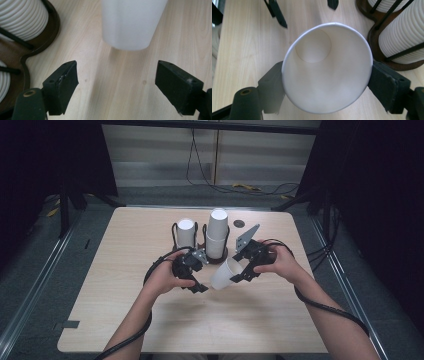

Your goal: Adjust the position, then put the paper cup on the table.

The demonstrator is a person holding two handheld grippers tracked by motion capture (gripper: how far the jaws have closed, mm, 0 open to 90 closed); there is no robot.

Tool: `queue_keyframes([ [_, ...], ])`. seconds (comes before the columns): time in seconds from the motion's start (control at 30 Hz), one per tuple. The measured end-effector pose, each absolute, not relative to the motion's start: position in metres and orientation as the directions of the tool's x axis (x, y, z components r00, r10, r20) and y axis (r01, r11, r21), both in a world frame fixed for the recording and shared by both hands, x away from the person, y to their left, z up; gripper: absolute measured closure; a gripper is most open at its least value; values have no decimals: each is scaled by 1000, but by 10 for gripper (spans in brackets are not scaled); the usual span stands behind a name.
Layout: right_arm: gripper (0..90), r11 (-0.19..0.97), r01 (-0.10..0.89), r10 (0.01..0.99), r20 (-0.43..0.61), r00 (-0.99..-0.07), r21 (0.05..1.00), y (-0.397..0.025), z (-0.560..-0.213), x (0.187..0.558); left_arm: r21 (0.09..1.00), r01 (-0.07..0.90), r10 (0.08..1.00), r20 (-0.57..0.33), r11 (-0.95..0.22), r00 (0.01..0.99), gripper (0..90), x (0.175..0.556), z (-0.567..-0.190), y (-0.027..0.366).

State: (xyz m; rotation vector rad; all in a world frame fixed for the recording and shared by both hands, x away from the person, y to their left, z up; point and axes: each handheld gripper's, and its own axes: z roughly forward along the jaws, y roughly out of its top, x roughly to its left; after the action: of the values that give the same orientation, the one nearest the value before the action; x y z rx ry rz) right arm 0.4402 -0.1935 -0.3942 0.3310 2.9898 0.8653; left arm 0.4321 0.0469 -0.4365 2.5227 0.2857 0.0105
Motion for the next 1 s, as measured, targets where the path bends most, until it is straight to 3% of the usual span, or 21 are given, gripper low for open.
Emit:
queue_keyframes([
  [1.0,180,913,163,176,-3,-984,373,-191,-406,431,593,280,297,-72,-755,952,171,425,-449,85],
])
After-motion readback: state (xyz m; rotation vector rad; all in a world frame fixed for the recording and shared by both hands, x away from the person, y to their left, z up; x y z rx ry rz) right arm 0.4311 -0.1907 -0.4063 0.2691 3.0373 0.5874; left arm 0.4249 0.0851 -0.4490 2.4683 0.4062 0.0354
